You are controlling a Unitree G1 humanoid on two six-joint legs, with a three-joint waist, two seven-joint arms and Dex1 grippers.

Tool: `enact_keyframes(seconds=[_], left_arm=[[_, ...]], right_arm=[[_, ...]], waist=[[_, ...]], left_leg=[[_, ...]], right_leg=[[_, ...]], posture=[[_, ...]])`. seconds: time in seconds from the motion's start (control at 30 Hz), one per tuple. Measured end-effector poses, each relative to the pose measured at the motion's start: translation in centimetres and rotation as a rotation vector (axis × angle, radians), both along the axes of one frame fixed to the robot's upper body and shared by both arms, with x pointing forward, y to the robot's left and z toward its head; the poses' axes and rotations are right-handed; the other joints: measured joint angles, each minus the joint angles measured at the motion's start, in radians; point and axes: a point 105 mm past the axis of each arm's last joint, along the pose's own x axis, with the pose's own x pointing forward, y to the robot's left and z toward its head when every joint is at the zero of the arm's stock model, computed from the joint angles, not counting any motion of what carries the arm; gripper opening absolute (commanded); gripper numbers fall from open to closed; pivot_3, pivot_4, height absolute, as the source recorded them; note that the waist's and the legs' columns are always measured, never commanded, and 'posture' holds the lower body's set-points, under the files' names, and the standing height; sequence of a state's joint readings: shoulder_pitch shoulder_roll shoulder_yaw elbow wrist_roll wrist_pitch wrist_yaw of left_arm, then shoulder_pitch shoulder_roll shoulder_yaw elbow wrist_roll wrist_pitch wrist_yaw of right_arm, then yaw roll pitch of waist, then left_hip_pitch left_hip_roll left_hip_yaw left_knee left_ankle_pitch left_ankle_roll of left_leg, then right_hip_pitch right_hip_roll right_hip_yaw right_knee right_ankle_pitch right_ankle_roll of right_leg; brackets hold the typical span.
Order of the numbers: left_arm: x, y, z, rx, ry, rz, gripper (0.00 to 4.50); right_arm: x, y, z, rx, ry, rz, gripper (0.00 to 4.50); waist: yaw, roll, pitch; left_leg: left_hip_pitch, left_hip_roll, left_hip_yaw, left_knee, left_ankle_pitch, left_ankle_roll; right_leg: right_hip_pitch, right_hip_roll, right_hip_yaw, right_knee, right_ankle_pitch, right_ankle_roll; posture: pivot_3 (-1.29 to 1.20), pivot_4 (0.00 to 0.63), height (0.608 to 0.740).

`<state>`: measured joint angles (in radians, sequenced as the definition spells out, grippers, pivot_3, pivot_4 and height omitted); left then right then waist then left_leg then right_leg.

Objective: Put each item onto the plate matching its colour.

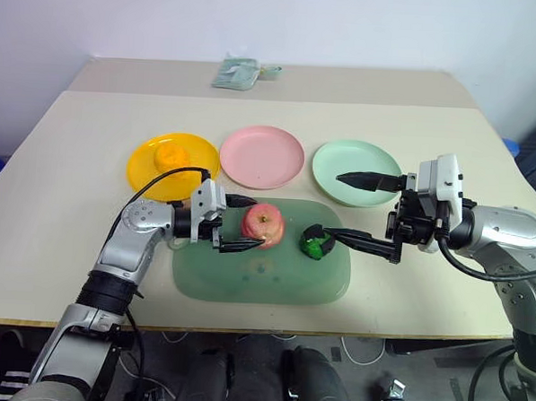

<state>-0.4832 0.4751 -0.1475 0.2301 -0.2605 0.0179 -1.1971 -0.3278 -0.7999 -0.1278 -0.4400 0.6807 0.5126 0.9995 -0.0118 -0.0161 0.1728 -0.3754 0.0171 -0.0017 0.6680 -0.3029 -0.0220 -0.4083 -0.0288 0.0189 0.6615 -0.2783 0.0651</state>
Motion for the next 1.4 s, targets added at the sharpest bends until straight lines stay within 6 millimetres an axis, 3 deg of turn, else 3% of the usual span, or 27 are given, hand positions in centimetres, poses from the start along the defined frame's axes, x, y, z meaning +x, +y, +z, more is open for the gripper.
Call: enact_keyframes(seconds=[0.1,0.37,0.47,0.53,0.67,0.9,1.03,1.17,1.27,1.4], left_arm=[[-0.1,-0.1,-0.1,0.006,-0.005,-0.013,3.05],[0.5,0.2,0.1,-0.058,0.056,0.05,2.99],[2.9,0.5,1.4,-0.15,0.042,0.179,2.99],[5.3,1.3,3.5,-0.212,-0.006,0.301,2.99],[8.6,2.3,6.1,-0.286,-0.063,0.477,2.99],[10.9,1.1,3.7,-0.326,0.028,0.63,2.99],[11.7,-0.8,3.9,-0.352,0.035,0.622,2.99],[12.1,-1.2,4.1,-0.347,0.024,0.624,2.99],[12.2,-1.0,3.4,-0.328,0.037,0.639,4.4],[12.1,-0.9,3.1,-0.323,0.049,0.619,4.46]], right_arm=[[0.1,0.0,0.0,0.002,-0.002,-0.007,4.5],[0.2,-0.1,0.1,0.005,-0.004,-0.016,4.5],[0.3,0.0,0.2,0.018,-0.011,-0.023,4.5],[0.8,0.1,0.9,0.037,-0.045,-0.038,4.5],[3.2,-0.5,2.2,0.079,-0.123,-0.161,4.5],[6.7,-1.7,-0.2,-0.014,-0.107,-0.365,4.5],[6.8,-1.4,-0.3,-0.01,-0.106,-0.367,4.5],[6.6,-1.2,0.0,-0.01,-0.114,-0.358,4.5],[6.5,-1.1,0.1,-0.011,-0.12,-0.352,4.5],[6.2,-1.0,0.2,-0.009,-0.13,-0.347,4.5]], waist=[[0.001,0.0,0.0],[0.001,0.0,0.0],[0.002,-0.001,0.001],[0.002,-0.001,0.001],[0.0,-0.001,0.001],[0.003,-0.001,0.001],[0.006,-0.001,0.001],[0.0,-0.001,0.001],[0.0,-0.001,0.001],[0.002,-0.001,0.001]], left_leg=[[0.001,0.0,0.0,0.0,0.0,0.0],[0.0,0.0,0.0,0.0,0.0,0.0],[0.0,0.0,-0.001,0.001,0.0,0.0],[0.0,0.0,-0.001,0.001,0.0,0.0],[0.0,-0.001,0.0,0.001,0.0,0.0],[-0.011,-0.001,0.0,0.002,0.0,0.0],[-0.022,-0.001,-0.001,0.01,0.0,-0.001],[-0.023,-0.001,0.001,0.013,0.0,0.0],[-0.023,-0.002,0.001,0.014,0.0,0.0],[-0.023,-0.002,0.0,0.015,0.0,0.0]], right_leg=[[0.001,0.0,0.0,0.0,0.0,0.0],[0.001,0.0,0.0,0.0,0.0,0.0],[0.0,0.0,-0.001,0.0,0.0,0.0],[0.0,0.001,-0.001,0.0,0.0,0.0],[0.0,0.0,-0.001,0.0,0.0,0.001],[-0.009,-0.001,-0.001,0.0,0.0,0.001],[-0.018,0.0,-0.002,0.003,0.001,0.002],[-0.018,0.0,-0.002,0.003,0.003,0.005],[-0.018,0.001,-0.001,0.004,0.004,0.006],[-0.018,0.0,-0.001,0.004,0.004,0.006]], posture=[[0.0,0.15,0.74],[0.0,0.15,0.74],[0.0,0.15,0.74],[0.0,0.15,0.74],[0.0,0.15,0.74],[0.0,0.15,0.74],[0.0,0.15,0.74],[0.0,0.15,0.74],[0.0,0.15,0.74],[0.0,0.15,0.74]])
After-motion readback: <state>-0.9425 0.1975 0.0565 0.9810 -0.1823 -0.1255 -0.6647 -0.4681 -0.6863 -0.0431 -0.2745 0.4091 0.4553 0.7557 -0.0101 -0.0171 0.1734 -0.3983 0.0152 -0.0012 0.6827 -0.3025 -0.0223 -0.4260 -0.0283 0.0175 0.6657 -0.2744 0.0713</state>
